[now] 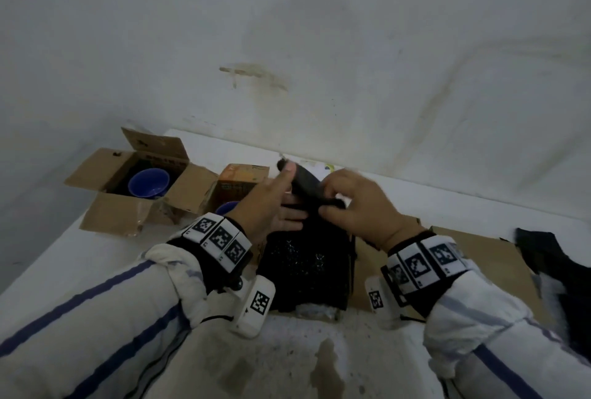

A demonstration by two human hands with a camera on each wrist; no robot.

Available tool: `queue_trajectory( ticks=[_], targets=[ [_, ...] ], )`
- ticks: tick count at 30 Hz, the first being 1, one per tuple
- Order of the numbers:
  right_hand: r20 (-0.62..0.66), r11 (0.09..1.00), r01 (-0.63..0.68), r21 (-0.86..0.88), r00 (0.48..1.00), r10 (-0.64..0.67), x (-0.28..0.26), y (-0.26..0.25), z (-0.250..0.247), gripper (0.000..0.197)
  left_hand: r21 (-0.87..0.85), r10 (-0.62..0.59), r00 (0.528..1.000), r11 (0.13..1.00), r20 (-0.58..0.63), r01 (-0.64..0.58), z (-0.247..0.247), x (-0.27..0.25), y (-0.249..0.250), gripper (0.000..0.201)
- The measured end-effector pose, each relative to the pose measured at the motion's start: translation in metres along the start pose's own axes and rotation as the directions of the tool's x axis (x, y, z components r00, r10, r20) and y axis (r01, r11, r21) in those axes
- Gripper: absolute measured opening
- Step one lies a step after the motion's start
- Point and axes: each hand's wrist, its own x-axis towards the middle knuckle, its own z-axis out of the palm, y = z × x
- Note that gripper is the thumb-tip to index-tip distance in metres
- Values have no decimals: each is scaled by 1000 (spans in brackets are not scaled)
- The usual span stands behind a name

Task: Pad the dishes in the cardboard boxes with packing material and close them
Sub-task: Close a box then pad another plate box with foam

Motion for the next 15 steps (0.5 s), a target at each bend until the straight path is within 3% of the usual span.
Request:
queue_trajectory(
  ticks=[2,4,6,8,10,12,13,15],
  targets=[
    [219,998,-55,35,975,46,-5,-4,10,32,-54,-46,998,997,48,48,3,0,-7,27],
    [313,948,-265,177,928,201,-11,-5,13,21,-88,-50,999,995,-4,49,2,5,-14,34],
    [162,876,-429,220,902,401,-18,5,12,18,-77,-26,999,997,-35,24,-2,7,-18,40],
    [14,775,-605,183,790,614,-26,21,12,23,-134,8,1000,991,0,-8,-7,7,-22,38],
    [153,535,-758,374,619,770,-32,30,14,26,-207,43,999,978,26,-37,-12,2,-24,36],
    [407,235,-802,549,502,763,-36,36,21,23,-288,75,995,956,69,-52,-18,0,-27,40],
    [500,121,-797,592,481,720,-38,38,24,23,-319,88,992,946,85,-56,-19,-1,-27,43],
    [585,-37,-735,677,507,633,-40,36,30,23,-347,98,990,936,105,-56,-20,-1,-29,48]
  ],
)
